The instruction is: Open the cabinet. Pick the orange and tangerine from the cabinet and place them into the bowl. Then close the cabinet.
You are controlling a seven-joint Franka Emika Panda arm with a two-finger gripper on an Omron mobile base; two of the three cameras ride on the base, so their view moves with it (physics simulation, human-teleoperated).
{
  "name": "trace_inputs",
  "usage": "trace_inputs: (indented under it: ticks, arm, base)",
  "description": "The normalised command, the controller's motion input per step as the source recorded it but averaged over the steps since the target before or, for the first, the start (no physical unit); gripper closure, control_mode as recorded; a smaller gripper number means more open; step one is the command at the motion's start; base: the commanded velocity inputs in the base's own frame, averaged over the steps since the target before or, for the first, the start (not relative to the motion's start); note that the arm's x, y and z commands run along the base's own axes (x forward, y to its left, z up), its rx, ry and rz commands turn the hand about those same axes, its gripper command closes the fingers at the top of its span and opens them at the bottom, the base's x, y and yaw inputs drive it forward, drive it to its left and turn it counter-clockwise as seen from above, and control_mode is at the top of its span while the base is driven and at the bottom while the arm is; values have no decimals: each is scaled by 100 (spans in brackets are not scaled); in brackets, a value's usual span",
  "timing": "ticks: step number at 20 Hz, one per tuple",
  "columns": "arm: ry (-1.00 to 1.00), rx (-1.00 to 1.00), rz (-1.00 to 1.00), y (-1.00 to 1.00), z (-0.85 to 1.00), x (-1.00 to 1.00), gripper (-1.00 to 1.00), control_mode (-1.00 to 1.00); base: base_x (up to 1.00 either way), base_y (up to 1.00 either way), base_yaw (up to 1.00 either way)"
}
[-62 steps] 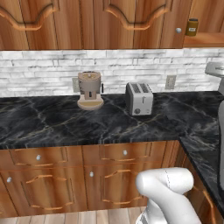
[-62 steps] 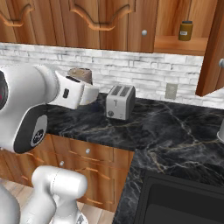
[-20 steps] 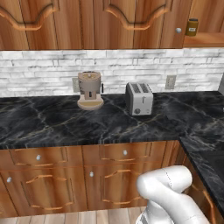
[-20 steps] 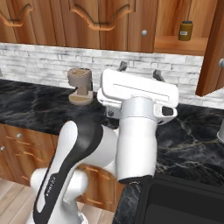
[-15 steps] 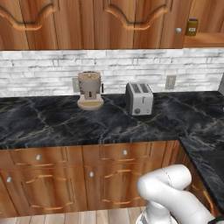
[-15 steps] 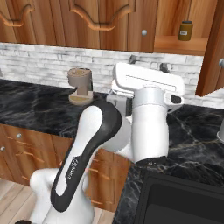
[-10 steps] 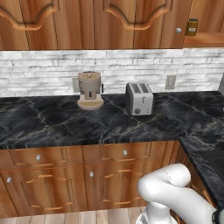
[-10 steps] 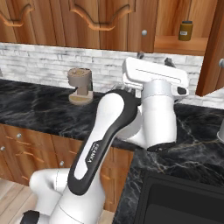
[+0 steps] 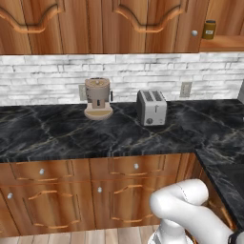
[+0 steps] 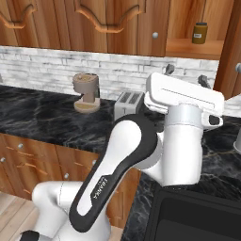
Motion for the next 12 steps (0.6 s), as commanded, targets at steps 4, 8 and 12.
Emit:
trace_inputs:
  ticks: [4,8,12]
  arm:
    - [9,0,-8,-28,-10,1,-100,-100]
    - [20,4,-5,-75,0,23,-100,-100]
    - [16,9,15,-61,0,52,-100,-100]
  base:
    - [0,0,0]
    - [0,0,0]
    - [0,0,0]
